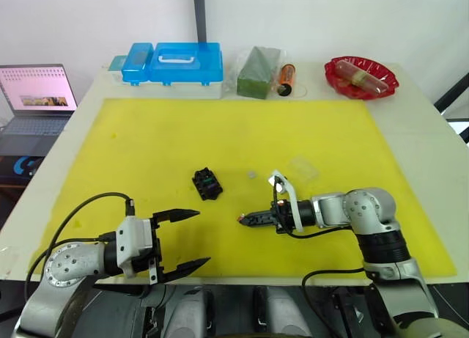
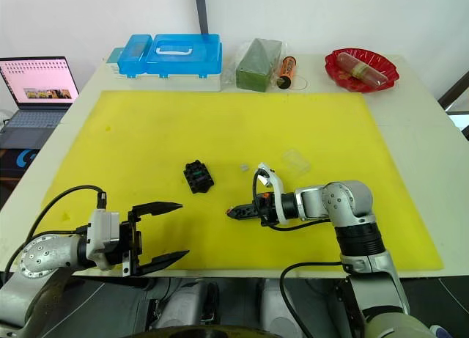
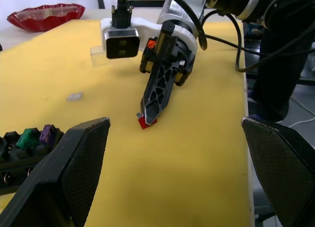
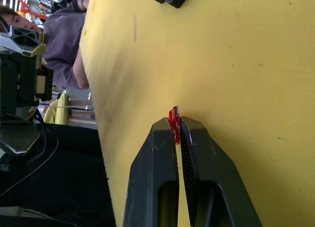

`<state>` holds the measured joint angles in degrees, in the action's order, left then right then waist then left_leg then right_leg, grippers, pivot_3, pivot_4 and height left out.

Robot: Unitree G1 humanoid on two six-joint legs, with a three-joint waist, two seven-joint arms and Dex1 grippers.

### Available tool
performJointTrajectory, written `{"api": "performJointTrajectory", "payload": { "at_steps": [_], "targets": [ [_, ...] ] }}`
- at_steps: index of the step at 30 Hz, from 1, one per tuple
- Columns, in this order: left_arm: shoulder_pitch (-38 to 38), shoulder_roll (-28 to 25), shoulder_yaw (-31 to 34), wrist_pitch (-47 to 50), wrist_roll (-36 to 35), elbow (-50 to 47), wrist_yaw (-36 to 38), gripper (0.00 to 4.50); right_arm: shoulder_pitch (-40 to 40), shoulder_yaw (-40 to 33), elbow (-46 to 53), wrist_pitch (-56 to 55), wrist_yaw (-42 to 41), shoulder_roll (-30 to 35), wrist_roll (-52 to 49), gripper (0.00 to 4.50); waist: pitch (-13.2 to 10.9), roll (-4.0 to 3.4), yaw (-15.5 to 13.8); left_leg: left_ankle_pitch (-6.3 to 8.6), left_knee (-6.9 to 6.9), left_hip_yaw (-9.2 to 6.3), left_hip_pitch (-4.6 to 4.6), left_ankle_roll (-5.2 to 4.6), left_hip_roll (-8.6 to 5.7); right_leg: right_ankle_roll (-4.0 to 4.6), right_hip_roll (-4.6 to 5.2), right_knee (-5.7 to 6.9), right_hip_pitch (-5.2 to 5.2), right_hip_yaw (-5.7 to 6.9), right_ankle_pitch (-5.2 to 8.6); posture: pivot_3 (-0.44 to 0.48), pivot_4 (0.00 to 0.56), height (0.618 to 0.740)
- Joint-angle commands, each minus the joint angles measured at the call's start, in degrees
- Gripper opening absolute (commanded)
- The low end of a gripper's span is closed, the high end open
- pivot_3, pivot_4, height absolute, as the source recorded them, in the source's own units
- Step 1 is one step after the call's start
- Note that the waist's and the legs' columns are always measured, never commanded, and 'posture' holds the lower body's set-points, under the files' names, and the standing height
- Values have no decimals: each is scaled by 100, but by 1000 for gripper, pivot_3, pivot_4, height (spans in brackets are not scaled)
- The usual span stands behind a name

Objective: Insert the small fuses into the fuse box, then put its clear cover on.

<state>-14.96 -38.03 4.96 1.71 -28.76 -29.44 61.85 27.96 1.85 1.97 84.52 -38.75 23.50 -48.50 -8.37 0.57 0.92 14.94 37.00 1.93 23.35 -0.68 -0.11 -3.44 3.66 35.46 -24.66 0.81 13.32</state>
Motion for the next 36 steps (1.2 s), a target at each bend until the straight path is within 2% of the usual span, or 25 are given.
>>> {"api": "performJointTrajectory", "payload": {
  "at_steps": [1,4,7,11,13,16,19,24,27,30,32,36],
  "targets": [
    [58,-17,-26,-50,-55,-203,-24,4500,-182,-186,105,62,179,42,49,43,0,0,-6,0,0,0,1,0,0,0,0,-1,0,0,0,0,150,740],
    [99,-27,-23,-25,-69,-205,-33,4500,-274,-499,360,174,325,-44,-72,43,-1,-2,-26,0,-1,0,3,0,-1,0,2,-5,-1,0,0,0,150,740],
    [70,-34,40,-15,-101,-193,-44,4500,-497,-1386,1118,556,894,-547,-364,43,-2,-4,-31,1,-2,-1,8,0,-2,0,5,-10,-2,0,0,0,150,740],
    [-4,-31,109,-50,-117,-156,-44,4500,-706,-3184,2334,797,2628,-2374,-736,43,-6,-13,5,1,-12,-1,17,1,-2,-1,4,-10,-15,0,-1,0,150,740],
    [2,-25,118,-68,-116,-130,-46,4500,-801,-3707,2699,798,3502,-3069,-882,43,-6,-24,13,1,-17,-1,17,1,-2,-1,4,-7,-22,0,-1,0,150,740],
    [30,-17,99,-64,-117,-115,-48,4500,-904,-4134,3139,798,4557,-3679,-1022,43,-11,-35,-17,2,-20,0,21,2,-5,0,5,-13,-24,0,0,0,150,740],
    [58,-4,56,-68,-111,-94,-34,4500,-1030,-4387,3127,798,5338,-3950,-1500,43,-12,-36,15,2,-19,1,23,2,-10,0,12,-18,-22,-1,0,0,150,740],
    [126,26,10,-67,-96,-42,-39,4500,-1577,-4196,2880,703,6375,-3627,-2853,43,-23,-56,38,0,-25,1,19,-1,-8,0,9,-15,-24,0,0,0,150,740],
    [129,45,-10,-67,-92,-45,-41,4500,-2058,-3383,2579,-132,7395,-2932,-4343,43,-24,-56,48,-1,-32,2,18,-2,-7,-1,2,-19,-22,0,1,0,150,740],
    [115,59,-23,-60,-91,-75,-50,4500,-2390,-2385,2406,-1183,8216,-1908,-5778,43,-25,-50,91,-1,-32,7,9,-4,-7,-4,-2,-26,-8,0,2,0,150,740],
    [96,59,-18,-67,-91,-80,-46,4500,-2518,-1875,2428,-1773,8435,-1341,-6333,43,-25,-49,116,-1,-27,8,9,-5,-8,-5,-5,-26,-4,0,3,0,150,740],
    [-22,68,21,-140,-75,-55,-18,4500,-2679,-1267,2528,-2426,8202,-593,-6450,43,-26,-45,128,0,-21,8,6,-8,-7,-27,-15,-25,2,0,16,0,150,740]
  ]
}}
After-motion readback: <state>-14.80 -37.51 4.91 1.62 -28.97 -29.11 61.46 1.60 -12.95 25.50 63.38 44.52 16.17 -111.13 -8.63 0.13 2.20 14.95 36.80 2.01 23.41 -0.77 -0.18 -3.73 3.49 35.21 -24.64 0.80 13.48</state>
